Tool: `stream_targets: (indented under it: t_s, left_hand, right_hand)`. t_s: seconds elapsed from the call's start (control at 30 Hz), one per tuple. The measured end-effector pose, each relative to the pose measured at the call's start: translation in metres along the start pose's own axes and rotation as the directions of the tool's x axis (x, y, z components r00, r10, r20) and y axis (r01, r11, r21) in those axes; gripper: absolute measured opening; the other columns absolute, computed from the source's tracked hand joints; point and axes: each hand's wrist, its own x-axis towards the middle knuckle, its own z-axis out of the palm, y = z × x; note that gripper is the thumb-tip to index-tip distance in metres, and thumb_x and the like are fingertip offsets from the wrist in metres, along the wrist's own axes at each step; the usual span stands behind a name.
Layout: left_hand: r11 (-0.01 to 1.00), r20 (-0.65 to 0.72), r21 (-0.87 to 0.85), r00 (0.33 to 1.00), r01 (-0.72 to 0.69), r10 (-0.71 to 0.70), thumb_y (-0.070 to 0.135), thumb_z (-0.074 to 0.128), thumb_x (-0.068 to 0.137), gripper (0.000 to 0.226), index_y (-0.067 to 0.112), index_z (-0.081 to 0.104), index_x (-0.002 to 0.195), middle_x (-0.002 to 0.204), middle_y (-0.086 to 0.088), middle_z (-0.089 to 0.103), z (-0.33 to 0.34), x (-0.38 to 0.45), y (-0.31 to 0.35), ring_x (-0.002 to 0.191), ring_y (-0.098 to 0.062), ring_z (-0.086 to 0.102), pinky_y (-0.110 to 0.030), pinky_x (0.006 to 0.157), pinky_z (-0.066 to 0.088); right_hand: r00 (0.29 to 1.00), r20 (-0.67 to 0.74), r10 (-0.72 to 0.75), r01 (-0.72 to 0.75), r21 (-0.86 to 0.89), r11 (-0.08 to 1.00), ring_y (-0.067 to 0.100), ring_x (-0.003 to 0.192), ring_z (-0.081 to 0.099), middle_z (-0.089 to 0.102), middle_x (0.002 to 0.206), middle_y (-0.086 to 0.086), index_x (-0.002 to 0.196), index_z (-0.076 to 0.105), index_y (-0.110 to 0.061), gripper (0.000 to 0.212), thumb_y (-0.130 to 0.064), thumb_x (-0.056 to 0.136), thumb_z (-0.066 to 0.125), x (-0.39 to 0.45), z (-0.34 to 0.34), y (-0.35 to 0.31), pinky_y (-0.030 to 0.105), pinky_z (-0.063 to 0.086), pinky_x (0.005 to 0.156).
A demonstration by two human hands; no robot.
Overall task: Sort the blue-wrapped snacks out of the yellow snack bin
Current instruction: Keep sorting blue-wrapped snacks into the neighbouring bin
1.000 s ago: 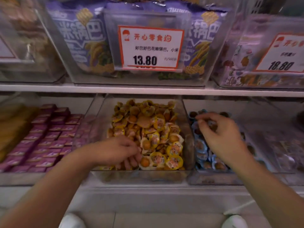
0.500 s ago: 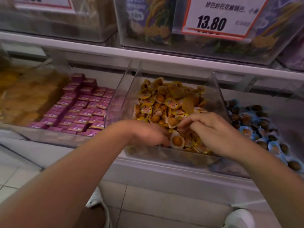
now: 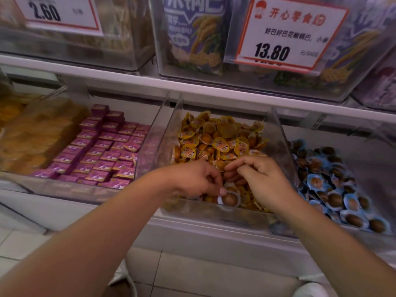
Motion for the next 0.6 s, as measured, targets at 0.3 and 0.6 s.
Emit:
stream_targets:
  t_s: [0.3,0.6]
  left_hand:
    - [0.898,-0.431,-0.379,0.901,-0.223,0.042,0.022,0.061,0.097,0.013,0.013,0.062,0.088,0.080,-0.021,0.063,-0.016,-0.008,0.011,0.064,-0.029,0.054,-0.027,0.043,0.038]
    - [0.802,-0.467,0.458,0.664,-0.384,0.584,0.035,0.062,0.085,0.019,0.022,0.056,0.097,0.121,0.003,0.052,0.036,-0.004,0.033,0.113,-0.018,0.049,-0.038,0.095,0.043]
  right_hand:
    - [0.978,0.044,0.203,-0.191,0.571,0.798,0.034,0.096,0.072,0.072,0.111,0.015,0.117,0.069,-0.014,0.028,-0.028,0.099,0.053,-0.012,-0.009,-0.028,0.045,0.059,0.075]
    - [0.930,0.293,0.222,-0.355,0.869,0.345,0.026,0.117,0.065,0.067,0.127,0.015,0.126,0.068,-0.011,0.046,-0.043,0.100,0.047,-0.018,-0.003,-0.042,0.041,0.053,0.097]
